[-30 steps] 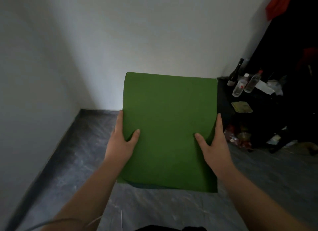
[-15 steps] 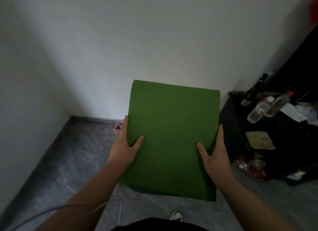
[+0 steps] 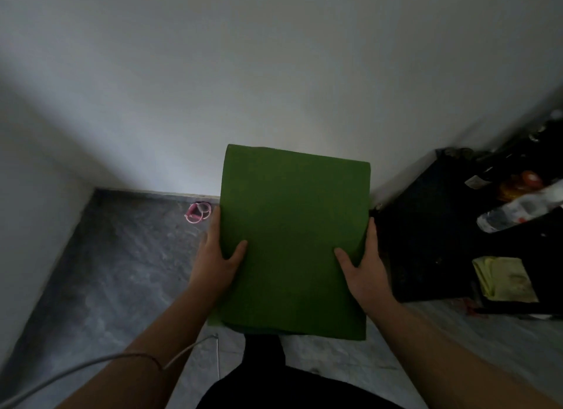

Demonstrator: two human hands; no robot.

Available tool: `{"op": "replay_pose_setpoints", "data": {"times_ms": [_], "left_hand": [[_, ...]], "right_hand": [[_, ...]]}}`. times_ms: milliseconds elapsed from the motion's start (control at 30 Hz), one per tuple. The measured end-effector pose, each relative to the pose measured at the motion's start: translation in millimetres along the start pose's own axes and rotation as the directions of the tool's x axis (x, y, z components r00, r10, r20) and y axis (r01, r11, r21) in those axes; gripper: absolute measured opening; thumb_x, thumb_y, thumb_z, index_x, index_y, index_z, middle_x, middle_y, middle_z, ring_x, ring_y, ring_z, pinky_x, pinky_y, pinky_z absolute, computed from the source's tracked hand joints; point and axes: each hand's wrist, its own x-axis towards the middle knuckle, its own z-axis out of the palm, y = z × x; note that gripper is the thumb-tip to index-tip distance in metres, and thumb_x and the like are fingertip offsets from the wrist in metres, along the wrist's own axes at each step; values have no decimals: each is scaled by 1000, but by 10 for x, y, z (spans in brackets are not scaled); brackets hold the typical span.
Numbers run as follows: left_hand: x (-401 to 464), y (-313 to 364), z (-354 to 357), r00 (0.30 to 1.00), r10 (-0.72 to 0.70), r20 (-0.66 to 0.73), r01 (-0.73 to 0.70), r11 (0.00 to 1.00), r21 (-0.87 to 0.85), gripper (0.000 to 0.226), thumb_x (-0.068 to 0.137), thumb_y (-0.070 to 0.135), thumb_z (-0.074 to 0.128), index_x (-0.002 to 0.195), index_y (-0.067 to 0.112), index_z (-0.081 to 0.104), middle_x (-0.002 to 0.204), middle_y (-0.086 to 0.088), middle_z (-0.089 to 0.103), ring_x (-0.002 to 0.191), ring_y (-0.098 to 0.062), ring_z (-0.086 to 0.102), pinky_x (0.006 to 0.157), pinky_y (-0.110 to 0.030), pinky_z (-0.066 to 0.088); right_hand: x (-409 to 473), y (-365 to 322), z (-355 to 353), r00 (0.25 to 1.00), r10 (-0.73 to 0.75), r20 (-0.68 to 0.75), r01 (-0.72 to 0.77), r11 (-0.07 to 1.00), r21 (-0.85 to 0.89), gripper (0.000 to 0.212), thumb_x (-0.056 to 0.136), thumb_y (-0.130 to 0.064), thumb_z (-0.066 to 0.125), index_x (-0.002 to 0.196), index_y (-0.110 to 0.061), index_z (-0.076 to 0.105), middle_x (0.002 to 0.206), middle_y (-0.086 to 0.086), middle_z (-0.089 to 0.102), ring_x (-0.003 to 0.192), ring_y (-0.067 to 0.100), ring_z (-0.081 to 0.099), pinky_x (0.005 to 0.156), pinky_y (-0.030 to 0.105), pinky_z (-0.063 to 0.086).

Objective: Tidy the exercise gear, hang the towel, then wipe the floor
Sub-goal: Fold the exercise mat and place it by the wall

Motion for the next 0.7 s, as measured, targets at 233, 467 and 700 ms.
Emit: {"op": "replay_pose_setpoints", "data": {"times_ms": [233,467,700], "left_hand": [[1282,-452,535,983,-99,154,97,995,20,93,87,44,65,147,61,-4,158,-9,29,138,-35,40,107,-62,39],[2253,-1827,1821,981,-141,134,126,986,112,92,90,41,64,150,54,-5,158,-6,30,138,-31,40,110,-55,39],[2921,-3767,3346,974,-186,126,160,969,189,93,90,39,64,155,41,-3,158,-9,29,139,-30,38,108,-44,37]], "right_hand": [[1235,407,488,996,94,-11,-95,993,-67,95,87,-52,63,147,-58,-10,155,2,39,132,29,49,107,53,44],[2460,1956,1420,995,90,-51,-95,990,-102,94,87,-45,67,154,-43,1,156,0,34,139,20,40,114,42,37],[3491,4139,2584,997,67,35,-58,978,-202,95,81,-79,43,152,-46,-9,162,-3,21,145,25,30,113,52,35]]}}
